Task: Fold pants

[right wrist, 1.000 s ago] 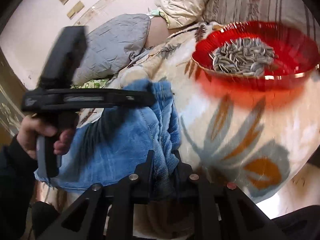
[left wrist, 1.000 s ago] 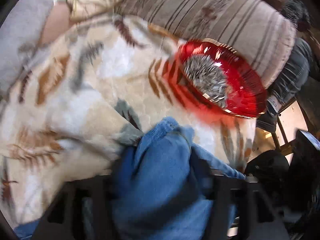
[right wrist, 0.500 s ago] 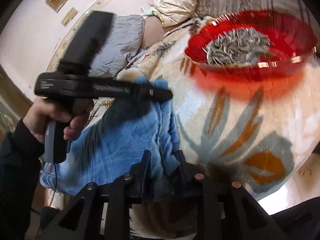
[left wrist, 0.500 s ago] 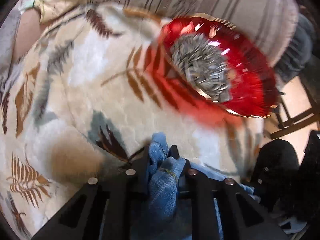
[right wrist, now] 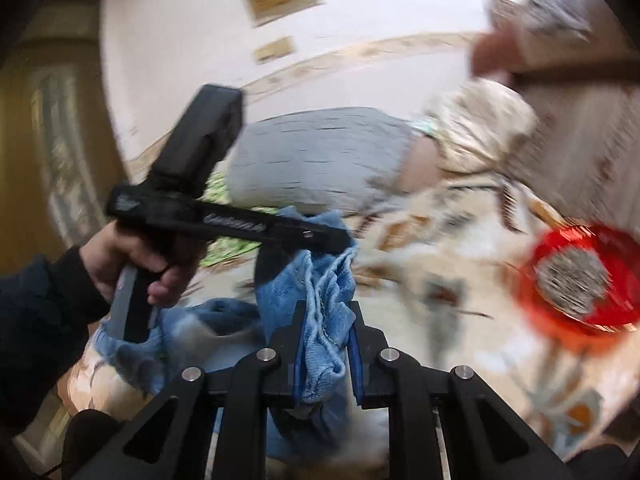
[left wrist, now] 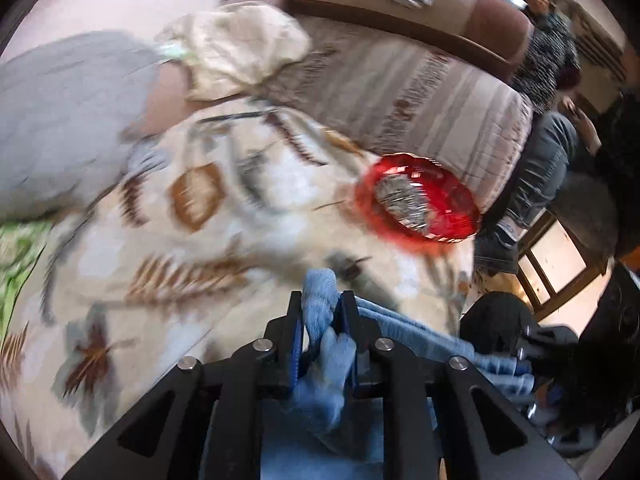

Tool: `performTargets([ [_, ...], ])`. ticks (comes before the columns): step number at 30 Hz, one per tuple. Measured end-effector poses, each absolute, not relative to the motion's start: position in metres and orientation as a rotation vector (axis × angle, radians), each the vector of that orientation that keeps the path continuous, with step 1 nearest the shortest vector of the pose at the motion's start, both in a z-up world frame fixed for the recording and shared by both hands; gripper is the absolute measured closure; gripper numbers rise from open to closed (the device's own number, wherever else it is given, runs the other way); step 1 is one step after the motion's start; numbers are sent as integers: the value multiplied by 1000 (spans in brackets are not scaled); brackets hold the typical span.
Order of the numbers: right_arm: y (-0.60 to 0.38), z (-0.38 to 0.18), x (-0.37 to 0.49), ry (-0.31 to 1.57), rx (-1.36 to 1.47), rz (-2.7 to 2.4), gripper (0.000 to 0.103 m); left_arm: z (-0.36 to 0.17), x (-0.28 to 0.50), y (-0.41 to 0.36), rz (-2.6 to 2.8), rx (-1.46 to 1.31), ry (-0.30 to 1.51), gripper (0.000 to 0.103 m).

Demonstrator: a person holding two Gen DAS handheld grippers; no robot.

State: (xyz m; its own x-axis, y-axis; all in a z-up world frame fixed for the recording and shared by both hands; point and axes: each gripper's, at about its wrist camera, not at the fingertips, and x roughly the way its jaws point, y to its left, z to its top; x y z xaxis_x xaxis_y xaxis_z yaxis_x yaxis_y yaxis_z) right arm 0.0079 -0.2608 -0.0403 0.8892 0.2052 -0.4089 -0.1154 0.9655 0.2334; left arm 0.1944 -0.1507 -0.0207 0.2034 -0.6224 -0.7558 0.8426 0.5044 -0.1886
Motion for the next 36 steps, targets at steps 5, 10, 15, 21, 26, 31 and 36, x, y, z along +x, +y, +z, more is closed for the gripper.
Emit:
performTargets([
  [5, -167, -79, 49, 567, 88, 235, 81, -54, 217, -76, -862, 316, 993, 76],
  [10, -104, -128, 72, 805, -37, 343, 27, -62, 209, 0, -682, 225, 1017, 28],
  [15, -119, -93, 36, 688, -87, 430, 20, -32, 167, 32, -641, 177, 984, 27],
  [21, -203, -77, 34, 711, 76, 387, 13, -22, 139, 33, -540, 130, 1044, 18],
  [26, -257, -106, 57, 846, 346, 417, 14, -61, 138, 3, -496, 62, 1140, 18],
  [31, -273, -139, 71, 948, 517, 462, 21, -77, 125, -8, -438, 36, 1168, 18],
  [36, -263, -152, 84, 973, 535, 511, 39, -93, 132, -27, -425, 74, 1208, 18],
])
